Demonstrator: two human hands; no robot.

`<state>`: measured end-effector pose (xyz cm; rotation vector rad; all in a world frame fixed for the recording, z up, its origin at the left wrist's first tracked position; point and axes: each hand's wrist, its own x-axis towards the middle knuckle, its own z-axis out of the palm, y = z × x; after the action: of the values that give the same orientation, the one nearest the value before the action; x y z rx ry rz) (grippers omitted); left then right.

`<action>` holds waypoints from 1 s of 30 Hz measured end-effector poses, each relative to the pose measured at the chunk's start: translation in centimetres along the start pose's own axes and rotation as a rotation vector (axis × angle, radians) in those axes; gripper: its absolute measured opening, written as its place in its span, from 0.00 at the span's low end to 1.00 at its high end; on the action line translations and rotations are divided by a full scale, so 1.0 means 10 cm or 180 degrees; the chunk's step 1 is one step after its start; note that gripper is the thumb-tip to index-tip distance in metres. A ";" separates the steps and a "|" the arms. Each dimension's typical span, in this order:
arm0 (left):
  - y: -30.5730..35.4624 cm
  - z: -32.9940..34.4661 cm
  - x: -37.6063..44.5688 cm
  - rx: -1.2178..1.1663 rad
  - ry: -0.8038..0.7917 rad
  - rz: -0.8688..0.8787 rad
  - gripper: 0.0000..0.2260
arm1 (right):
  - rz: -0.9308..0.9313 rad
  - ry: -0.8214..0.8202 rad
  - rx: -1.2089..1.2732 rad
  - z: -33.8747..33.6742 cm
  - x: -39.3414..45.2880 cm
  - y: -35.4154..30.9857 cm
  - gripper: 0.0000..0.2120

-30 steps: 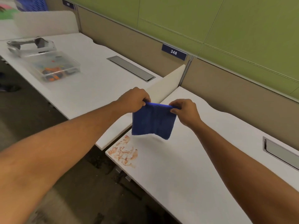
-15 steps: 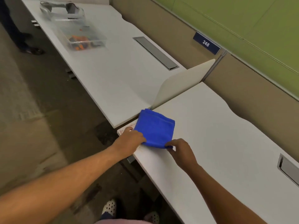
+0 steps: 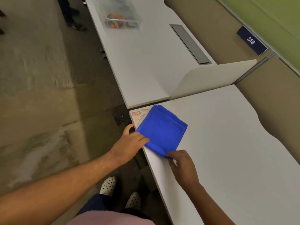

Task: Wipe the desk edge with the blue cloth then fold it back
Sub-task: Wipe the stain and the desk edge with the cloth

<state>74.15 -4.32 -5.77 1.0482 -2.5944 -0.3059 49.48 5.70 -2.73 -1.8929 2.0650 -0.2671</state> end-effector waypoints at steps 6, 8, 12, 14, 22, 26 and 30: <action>0.29 0.13 -0.31 0.0133 0.0136 -0.0548 0.24 | -0.0904 -0.0012 -0.0313 -0.08 -0.03 0.02 0.10; 0.43 0.22 -0.41 0.0016 0.0374 -0.1083 0.22 | -0.0941 0.0026 -0.0038 -0.08 0.08 -0.05 0.17; 0.71 0.44 -0.55 -0.0680 0.0832 -0.2445 0.22 | -0.0824 -0.0244 0.0004 0.13 0.50 -0.27 0.26; 0.86 0.55 -0.56 -0.1107 0.0856 -0.2790 0.25 | -0.0827 -0.0498 -0.0476 0.29 0.73 -0.35 0.35; 1.28 0.82 -0.27 -0.2913 0.0566 -0.3370 0.33 | -0.0438 -0.0266 -0.1026 0.61 1.44 -0.32 0.31; 1.34 0.81 -0.10 -0.2973 0.0492 -0.3343 0.35 | -0.0005 -0.0009 -0.0580 0.59 1.64 -0.28 0.29; 1.31 0.81 -0.06 -0.3056 0.0650 -0.3243 0.37 | 0.0041 0.0135 -0.0326 0.62 1.19 -0.07 0.30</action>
<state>63.23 5.97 -9.30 1.6899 -1.2000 -1.3773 51.56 -5.70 -9.55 -1.9477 2.1563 -0.2038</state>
